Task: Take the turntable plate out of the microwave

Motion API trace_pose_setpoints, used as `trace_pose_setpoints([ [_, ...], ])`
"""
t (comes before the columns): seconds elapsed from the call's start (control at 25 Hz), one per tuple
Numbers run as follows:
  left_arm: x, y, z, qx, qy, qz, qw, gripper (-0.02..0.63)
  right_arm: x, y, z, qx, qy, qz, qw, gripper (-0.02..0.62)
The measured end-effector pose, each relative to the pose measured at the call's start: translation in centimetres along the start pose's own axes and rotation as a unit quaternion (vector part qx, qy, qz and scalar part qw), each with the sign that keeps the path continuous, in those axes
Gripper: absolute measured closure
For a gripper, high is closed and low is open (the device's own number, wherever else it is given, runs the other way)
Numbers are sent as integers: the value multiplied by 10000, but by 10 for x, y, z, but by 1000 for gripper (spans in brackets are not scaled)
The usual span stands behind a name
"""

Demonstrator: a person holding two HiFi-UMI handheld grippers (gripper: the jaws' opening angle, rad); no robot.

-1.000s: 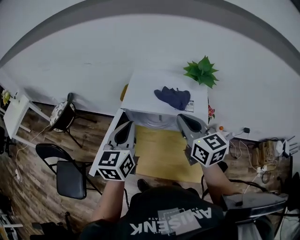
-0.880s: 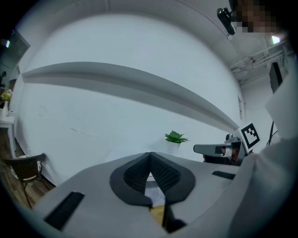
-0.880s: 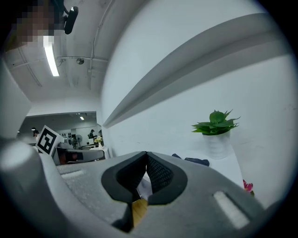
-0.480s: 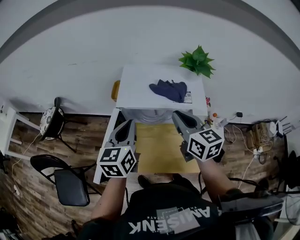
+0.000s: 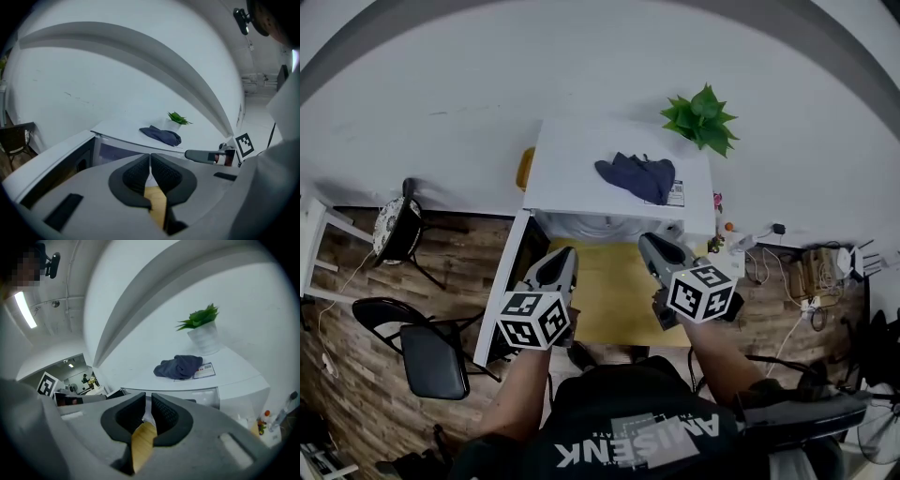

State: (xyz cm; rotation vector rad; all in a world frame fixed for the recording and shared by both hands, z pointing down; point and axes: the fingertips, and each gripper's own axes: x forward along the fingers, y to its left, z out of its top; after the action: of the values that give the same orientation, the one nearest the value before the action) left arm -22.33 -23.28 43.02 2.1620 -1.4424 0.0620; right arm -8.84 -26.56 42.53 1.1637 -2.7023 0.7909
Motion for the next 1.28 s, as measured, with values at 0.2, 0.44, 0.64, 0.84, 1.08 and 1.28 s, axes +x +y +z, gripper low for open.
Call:
trace_pose_setpoints([
  [0.2,17,7,-24,-304,225,-23,9993,603,13,-22,-26,470,232,-59,9986,568],
  [0.44,29,22,-48,-318,410,164,9985,603,30,-35,-60,742,530,-15,9958,532],
  [0.64,40,34,-67,-489,545,167,9972,538,41,-51,-89,1150,728,-141,9906,498],
  [0.84,57,48,-88,-881,723,161,9934,418,49,-69,-112,1650,792,-362,9824,475],
  [1.08,79,68,-107,-1719,638,308,9826,385,58,-90,-135,2429,881,-582,9643,406],
  [1.28,98,91,-125,-2432,594,612,9662,382,67,-97,-151,2866,882,-593,9521,365],
])
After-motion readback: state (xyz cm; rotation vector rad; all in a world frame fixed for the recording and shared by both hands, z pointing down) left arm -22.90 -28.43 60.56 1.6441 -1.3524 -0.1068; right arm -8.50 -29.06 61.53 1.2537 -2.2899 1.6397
